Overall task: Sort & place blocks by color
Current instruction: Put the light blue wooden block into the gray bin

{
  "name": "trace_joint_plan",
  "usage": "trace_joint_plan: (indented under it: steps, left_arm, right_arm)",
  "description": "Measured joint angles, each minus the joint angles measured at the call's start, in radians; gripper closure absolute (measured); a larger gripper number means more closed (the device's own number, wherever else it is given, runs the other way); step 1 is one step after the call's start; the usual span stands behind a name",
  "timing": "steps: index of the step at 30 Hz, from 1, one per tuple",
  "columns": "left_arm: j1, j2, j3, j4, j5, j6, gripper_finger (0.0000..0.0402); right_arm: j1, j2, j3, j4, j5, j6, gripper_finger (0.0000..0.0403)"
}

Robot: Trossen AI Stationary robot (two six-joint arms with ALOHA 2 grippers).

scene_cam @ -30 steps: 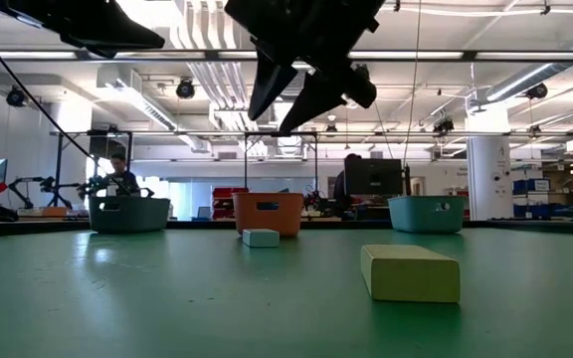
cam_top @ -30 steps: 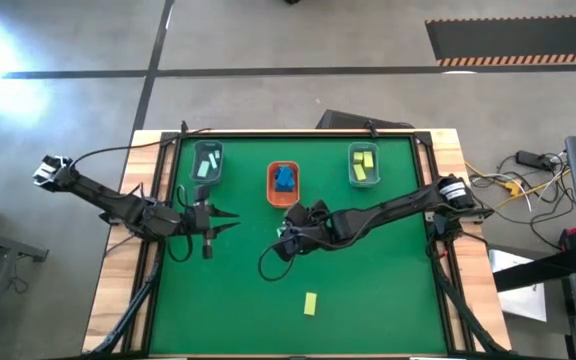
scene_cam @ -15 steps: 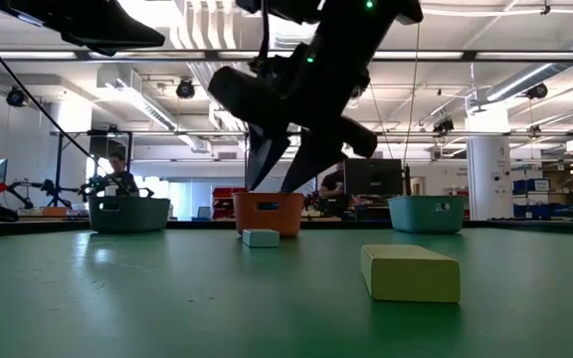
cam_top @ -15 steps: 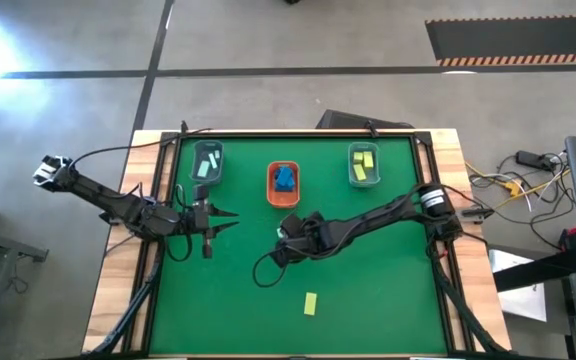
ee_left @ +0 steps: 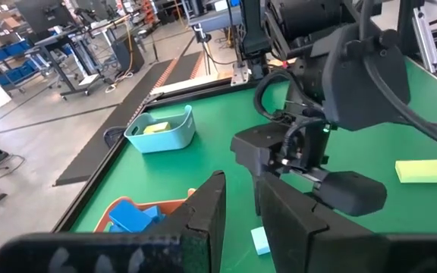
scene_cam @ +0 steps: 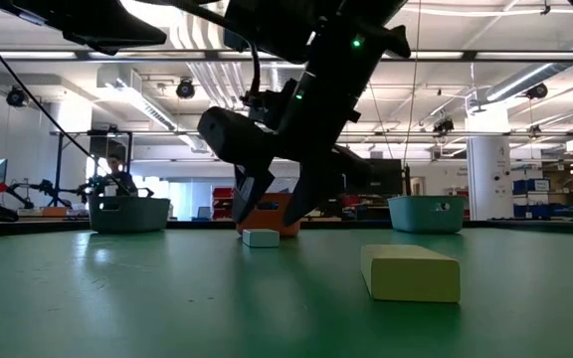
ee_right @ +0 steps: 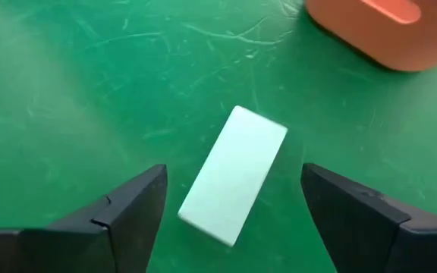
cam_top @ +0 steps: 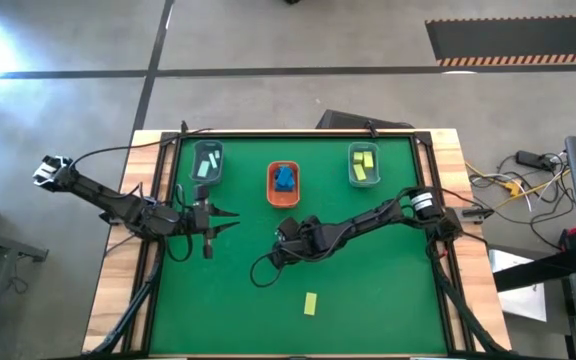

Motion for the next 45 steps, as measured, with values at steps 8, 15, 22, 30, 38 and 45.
trace_joint_plan:
  steps: [8,15,22,30,38,45]
  left_arm:
    - [0.000,0.002,0.000,0.031,-0.002,0.000,0.0337]
    - [0.000,0.006,0.000,0.036,-0.002,0.000,0.0337]
    - [0.000,0.022,0.000,0.047,-0.003,0.007,0.0337]
    - [0.000,0.020,0.005,0.048,-0.003,0.007,0.0337]
    - [0.000,0.021,0.008,0.047,-0.009,0.007,0.0337]
    - [0.000,0.022,0.007,0.050,-0.016,0.007,0.0337]
  right_arm:
    - [-0.008,0.024,0.000,0.008,0.008,-0.001,0.0106]
    - [-0.027,0.065,0.002,0.013,0.011,-0.048,0.0125]
    - [-0.032,0.062,0.002,0.016,0.004,-0.091,0.0175]
    - [-0.035,0.059,0.002,0.017,-0.024,-0.155,0.0280]
    - [-0.033,0.022,-0.004,-0.017,-0.035,-0.257,0.0286]
    - [0.004,-0.072,-0.005,-0.041,-0.004,-0.336,0.0286]
